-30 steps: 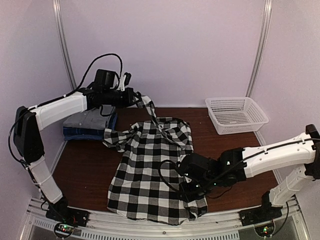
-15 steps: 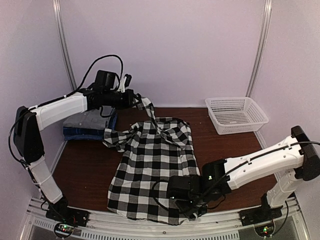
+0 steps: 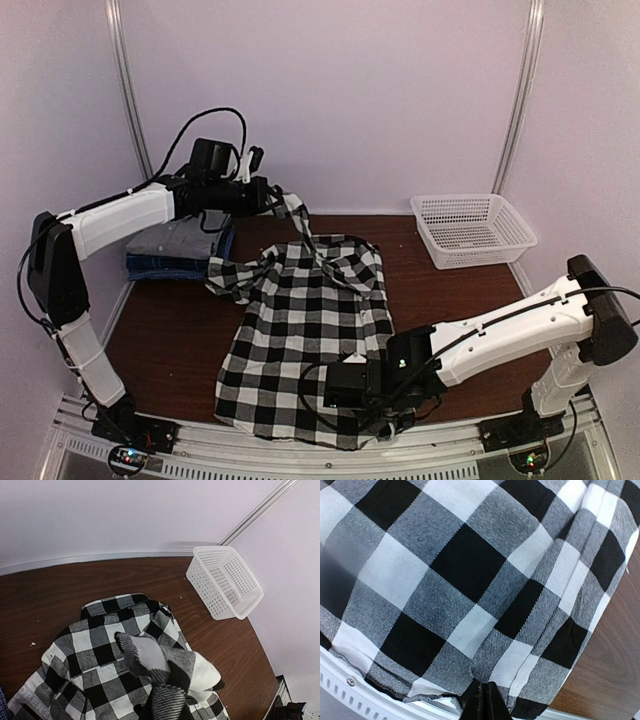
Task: Fold and stack the long sleeve shirts
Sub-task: Fold the flattened shirt at the center of the board, then place the sleeve of the 1/3-folded shirt.
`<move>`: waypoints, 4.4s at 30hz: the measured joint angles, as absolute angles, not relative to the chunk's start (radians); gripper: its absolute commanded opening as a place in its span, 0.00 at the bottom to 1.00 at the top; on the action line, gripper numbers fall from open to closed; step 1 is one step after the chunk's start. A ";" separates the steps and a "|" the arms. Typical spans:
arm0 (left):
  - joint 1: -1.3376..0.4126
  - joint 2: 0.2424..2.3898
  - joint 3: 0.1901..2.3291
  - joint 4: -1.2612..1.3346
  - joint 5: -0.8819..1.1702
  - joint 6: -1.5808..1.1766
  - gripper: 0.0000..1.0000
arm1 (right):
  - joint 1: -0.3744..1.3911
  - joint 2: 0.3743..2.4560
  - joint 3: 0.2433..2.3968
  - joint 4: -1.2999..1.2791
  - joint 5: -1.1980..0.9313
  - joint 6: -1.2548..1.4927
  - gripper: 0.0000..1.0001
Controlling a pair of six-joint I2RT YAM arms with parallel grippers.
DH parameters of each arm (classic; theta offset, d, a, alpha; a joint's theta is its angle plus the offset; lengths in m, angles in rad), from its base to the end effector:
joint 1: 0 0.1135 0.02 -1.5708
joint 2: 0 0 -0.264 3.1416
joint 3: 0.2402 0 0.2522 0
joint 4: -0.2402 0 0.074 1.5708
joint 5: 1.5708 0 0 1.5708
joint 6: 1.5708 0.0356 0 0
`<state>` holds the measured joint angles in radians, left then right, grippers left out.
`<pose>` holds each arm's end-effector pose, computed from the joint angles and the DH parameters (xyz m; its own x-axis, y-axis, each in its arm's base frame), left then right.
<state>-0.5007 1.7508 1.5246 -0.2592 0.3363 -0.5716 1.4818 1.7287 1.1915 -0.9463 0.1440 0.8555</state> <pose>0.3581 -0.2093 0.3266 -0.7279 -0.1838 -0.6606 0.3751 0.6998 -0.6080 0.0328 0.3105 0.1916 -0.8014 -0.5749 -0.1651 -0.5789 0.8149 -0.0279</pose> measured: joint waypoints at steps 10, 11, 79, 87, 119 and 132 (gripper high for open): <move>-0.501 1.769 1.570 -0.261 0.338 -0.566 0.00 | 1.481 1.674 1.190 -0.901 0.147 0.862 0.00; -0.501 1.771 1.574 -0.263 0.338 -0.566 0.00 | 1.481 1.666 1.190 -0.891 0.147 0.862 0.00; -0.427 1.628 1.461 -0.345 0.094 -0.488 0.00 | 1.389 1.732 1.053 -0.337 -0.172 0.731 0.00; -0.427 1.639 1.450 -0.339 0.106 -0.488 0.00 | 1.373 1.732 1.053 -0.310 -0.181 0.734 0.37; -0.427 1.614 1.399 -0.317 0.189 -0.439 0.00 | 0.677 1.617 1.002 -0.042 -0.292 0.661 0.21; -0.576 1.667 1.402 -0.345 0.326 -0.335 0.00 | 0.647 1.848 1.060 0.103 -0.405 0.690 0.16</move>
